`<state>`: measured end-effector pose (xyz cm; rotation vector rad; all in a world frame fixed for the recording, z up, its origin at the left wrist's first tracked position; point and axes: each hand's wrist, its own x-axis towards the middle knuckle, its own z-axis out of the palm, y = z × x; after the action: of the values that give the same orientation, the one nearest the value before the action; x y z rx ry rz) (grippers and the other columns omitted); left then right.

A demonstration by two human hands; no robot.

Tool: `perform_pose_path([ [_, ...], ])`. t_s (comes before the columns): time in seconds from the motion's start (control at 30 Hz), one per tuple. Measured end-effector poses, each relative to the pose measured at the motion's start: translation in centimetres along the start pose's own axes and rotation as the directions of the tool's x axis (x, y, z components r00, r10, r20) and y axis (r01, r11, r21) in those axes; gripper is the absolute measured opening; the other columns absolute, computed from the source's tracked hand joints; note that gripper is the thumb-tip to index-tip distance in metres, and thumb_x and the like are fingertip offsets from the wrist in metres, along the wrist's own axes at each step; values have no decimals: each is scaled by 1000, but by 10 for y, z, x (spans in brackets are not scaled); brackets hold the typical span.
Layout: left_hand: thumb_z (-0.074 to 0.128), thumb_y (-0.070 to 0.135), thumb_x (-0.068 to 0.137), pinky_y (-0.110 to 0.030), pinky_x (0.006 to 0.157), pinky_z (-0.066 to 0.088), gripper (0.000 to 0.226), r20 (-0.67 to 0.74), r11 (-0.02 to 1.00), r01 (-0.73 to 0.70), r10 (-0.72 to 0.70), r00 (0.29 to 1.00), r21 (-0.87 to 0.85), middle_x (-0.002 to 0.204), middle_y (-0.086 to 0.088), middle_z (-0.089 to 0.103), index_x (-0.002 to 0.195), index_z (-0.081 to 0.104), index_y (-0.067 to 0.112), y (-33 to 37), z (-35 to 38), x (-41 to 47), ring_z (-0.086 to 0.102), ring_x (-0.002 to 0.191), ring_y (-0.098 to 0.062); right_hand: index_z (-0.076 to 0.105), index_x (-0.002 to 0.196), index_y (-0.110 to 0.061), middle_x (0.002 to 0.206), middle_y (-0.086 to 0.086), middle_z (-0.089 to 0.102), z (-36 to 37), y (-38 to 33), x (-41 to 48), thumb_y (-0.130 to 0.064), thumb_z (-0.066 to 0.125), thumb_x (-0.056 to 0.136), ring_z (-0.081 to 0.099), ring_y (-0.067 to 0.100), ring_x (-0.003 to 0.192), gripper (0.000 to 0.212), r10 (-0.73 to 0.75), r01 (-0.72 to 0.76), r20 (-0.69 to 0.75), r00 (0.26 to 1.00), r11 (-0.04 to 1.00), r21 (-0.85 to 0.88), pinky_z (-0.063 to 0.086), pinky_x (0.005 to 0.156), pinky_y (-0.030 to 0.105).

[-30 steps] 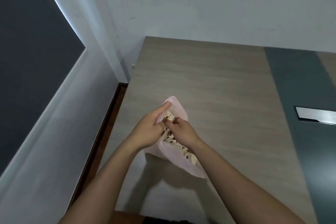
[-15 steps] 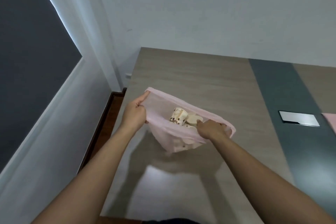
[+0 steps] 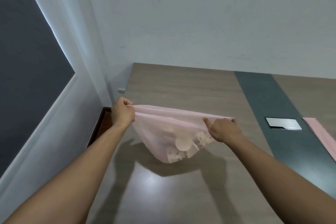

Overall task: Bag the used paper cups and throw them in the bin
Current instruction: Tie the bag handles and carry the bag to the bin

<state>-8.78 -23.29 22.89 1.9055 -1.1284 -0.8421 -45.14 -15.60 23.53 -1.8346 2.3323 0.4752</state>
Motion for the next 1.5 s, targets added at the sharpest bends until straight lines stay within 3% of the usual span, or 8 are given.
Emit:
perform_pose_path([
  [0.2, 34, -13, 99, -28, 55, 63, 44, 261, 872, 274, -176, 949, -406, 129, -23, 65, 123, 67, 4, -5, 1, 8, 72, 96, -33, 78, 76, -25, 83, -6, 79, -2, 4, -16, -104, -1, 81, 71, 15, 99, 111, -180, 175, -64, 982, 982, -73, -1, 124, 68],
  [0.33, 35, -14, 104, -34, 79, 60, 46, 327, 759, 357, -200, 923, -544, 124, -26, 69, 143, 59, -9, -15, -5, 10, 71, 96, -29, 81, 98, -36, 102, -12, 80, 12, 12, -25, -102, 24, 85, 68, 8, 119, 87, -179, 179, 16, 984, 962, -208, -20, 118, 75],
  [0.5, 35, -13, 101, -38, 86, 59, 49, 337, 747, 351, -180, 924, -564, 130, -27, 68, 144, 57, -10, -20, -11, 2, 69, 117, -38, 78, 111, -34, 118, -8, 73, 25, 13, -36, -56, 47, 106, 49, 14, 140, 39, -140, 143, 30, 990, 962, -231, -7, 122, 81],
  [0.73, 42, -1, 100, -31, 67, 58, 43, 249, 831, 229, -114, 962, -507, 117, -13, 75, 132, 69, 12, -23, -24, -1, 70, 83, -24, 87, 95, -37, 132, 0, 53, 37, 26, -44, -62, 68, 95, 49, 29, 128, 31, -260, 221, -317, 912, 963, -153, 22, 126, 68],
  [1.03, 32, 14, 109, -37, 75, 69, 36, 314, 756, 325, -166, 935, -568, 108, -32, 73, 111, 63, -5, -26, -31, -11, 79, 91, -35, 85, 76, -37, 162, 5, 47, 42, 44, -50, -58, 83, 87, 42, 40, 149, 24, -301, 236, -493, 816, 953, -191, 21, 126, 67],
  [1.27, 51, 54, 106, -46, 96, 66, 64, 417, 763, 385, -167, 894, -520, 125, -26, 66, 148, 49, 5, -30, -42, -8, 83, 91, -41, 88, 80, -32, 141, 8, 56, 47, 59, -48, -54, 87, 84, 50, 41, 122, 22, -206, 211, -539, 817, 976, -54, 38, 106, 56],
  [1.37, 73, 78, 83, -39, 101, 64, 88, 486, 848, 255, 4, 874, -465, 110, -22, 71, 125, 62, 1, -38, -49, -16, 82, 102, -36, 88, 82, -32, 140, 7, 59, 51, 70, -48, -56, 85, 83, 52, 42, 125, 24, -182, 177, -487, 854, 983, -56, 36, 107, 56],
  [1.5, 101, 60, 60, -34, 108, 59, 98, 628, 889, 127, 204, 751, -441, 126, -27, 76, 121, 70, -10, -60, -56, -17, 78, 118, -32, 88, 87, -39, 139, 1, 61, 58, 85, -49, -59, 79, 87, 53, 37, 127, 22, -93, 106, -445, 891, 994, 4, 36, 109, 57],
])
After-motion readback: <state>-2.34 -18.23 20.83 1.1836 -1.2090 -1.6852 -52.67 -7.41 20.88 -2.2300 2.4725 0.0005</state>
